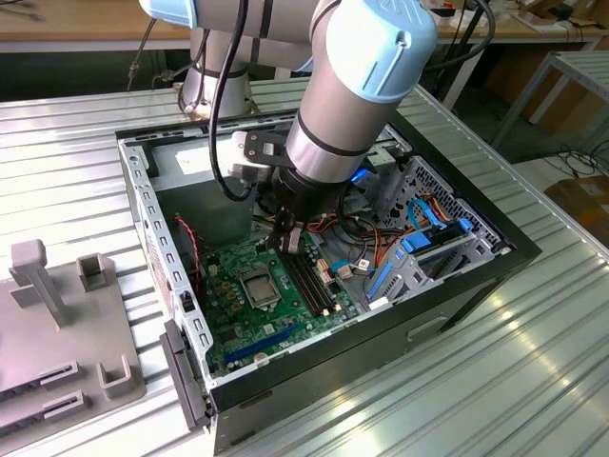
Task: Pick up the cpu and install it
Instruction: 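Close the cpu cover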
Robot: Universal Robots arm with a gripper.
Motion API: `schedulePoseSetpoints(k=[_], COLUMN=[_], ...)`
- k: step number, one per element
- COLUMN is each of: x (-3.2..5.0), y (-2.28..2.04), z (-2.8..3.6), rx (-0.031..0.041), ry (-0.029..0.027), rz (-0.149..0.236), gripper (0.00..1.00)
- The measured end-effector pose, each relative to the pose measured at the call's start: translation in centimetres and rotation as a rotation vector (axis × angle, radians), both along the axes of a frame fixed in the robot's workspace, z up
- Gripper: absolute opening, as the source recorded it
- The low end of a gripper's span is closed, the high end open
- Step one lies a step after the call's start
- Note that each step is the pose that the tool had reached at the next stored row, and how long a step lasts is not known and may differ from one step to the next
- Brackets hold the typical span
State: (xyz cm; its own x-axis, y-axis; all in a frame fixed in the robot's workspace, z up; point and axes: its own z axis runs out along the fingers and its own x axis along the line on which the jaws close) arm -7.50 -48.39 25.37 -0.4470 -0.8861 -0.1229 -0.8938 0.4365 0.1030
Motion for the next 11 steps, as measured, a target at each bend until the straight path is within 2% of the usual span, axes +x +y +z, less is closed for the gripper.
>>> schedulePoseSetpoints(k=[11], x=[-0.14], y=[-0.06], z=[-0.02], rx=[0.0002], ry=[-0.0001], rz=[0.002], gripper=[0.13])
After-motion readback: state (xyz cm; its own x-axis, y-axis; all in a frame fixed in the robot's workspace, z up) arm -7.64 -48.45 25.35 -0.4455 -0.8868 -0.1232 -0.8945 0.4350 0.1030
